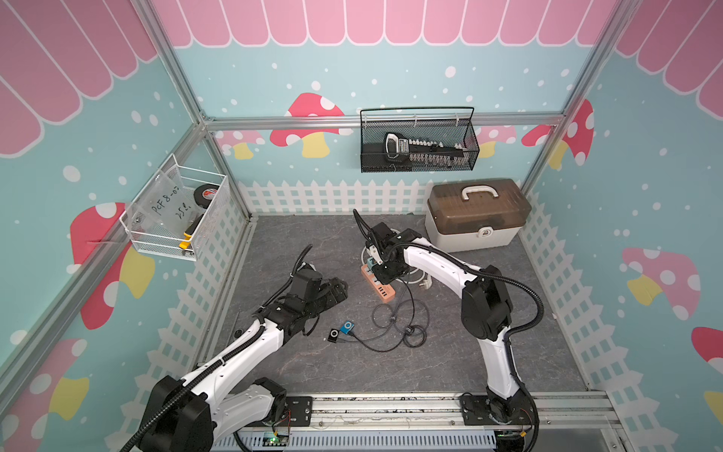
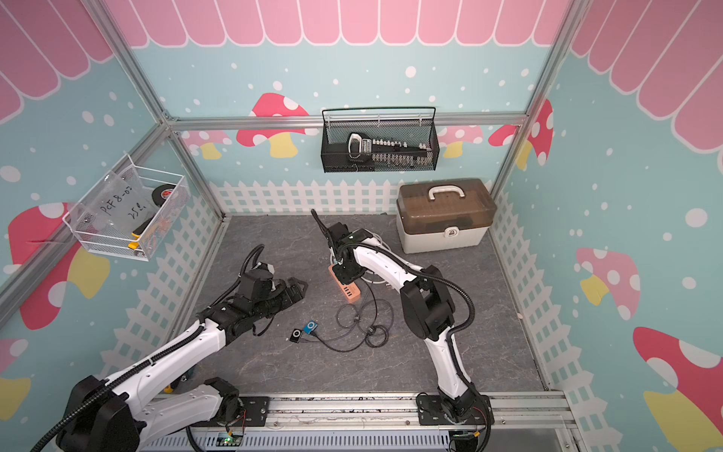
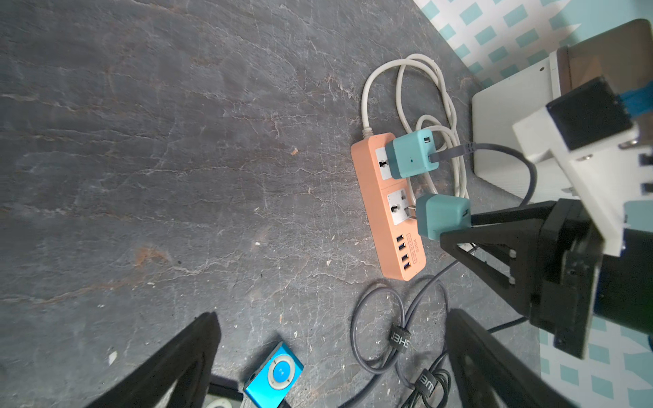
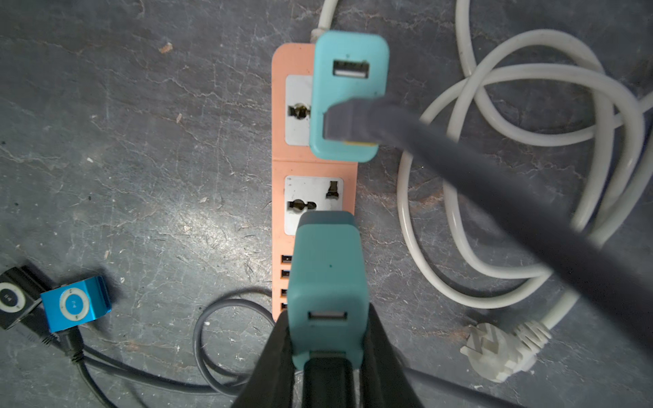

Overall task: Charge mp3
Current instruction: Insert the plug into the socket.

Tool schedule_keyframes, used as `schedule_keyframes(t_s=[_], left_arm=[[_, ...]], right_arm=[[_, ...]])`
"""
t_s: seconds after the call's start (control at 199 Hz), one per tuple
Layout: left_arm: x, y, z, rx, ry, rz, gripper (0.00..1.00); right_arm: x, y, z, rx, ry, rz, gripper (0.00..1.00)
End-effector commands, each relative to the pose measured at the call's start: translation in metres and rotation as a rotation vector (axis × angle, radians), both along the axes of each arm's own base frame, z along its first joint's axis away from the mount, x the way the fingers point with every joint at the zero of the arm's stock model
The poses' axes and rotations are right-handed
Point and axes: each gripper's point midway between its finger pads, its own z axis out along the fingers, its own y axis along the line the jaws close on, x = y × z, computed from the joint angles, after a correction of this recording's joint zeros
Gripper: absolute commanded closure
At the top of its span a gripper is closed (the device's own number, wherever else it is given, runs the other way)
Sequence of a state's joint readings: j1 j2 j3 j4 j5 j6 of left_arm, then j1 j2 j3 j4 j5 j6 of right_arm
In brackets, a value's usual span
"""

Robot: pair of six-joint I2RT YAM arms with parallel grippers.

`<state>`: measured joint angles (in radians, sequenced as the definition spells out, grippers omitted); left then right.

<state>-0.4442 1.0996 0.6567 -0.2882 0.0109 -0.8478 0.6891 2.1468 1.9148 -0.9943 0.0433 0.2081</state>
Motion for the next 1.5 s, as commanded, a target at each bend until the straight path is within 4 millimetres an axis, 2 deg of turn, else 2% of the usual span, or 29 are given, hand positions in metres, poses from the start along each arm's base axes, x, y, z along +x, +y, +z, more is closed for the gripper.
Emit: schedule_keyframes(t_s=[0.0, 0.351, 0.497, 0.687, 0.848, 0.943, 1.279, 1.495], left_arm=[[-0.002, 0.007, -0.007, 0.032, 0.01, 0.006, 0.01], [-0.002, 0.007, -0.009, 0.029, 0.012, 0.003, 0.01], [-0.002, 0.008, -0.011, 0.031, 0.016, 0.001, 0.01], [-0.002, 0.007, -0.014, 0.03, 0.022, -0.003, 0.01], [-0.002, 0.008, -0.015, 0.034, 0.023, -0.004, 0.01], [-0.003, 0.009, -0.015, 0.04, 0.022, -0.005, 0.01], [-0.004, 0.011, -0.02, 0.056, 0.028, -0.005, 0.01], [-0.005, 0.011, -0.022, 0.058, 0.033, -0.008, 0.01]], right_arm=[[-0.004, -0.007, -0.009, -0.072, 0.039, 0.034, 1.0], [-0.004, -0.002, -0.022, -0.11, 0.085, 0.053, 1.0], [-0.005, -0.011, -0.022, -0.155, 0.089, 0.051, 1.0], [-0.013, -0.015, -0.036, -0.242, 0.138, 0.083, 1.0], [-0.011, -0.013, -0.037, -0.263, 0.145, 0.08, 1.0], [-0.004, -0.018, -0.034, -0.303, 0.113, 0.064, 1.0], [-0.006, -0.014, -0.062, -0.289, 0.167, 0.023, 1.0], [-0.011, -0.01, -0.055, -0.243, 0.196, 0.01, 1.0]])
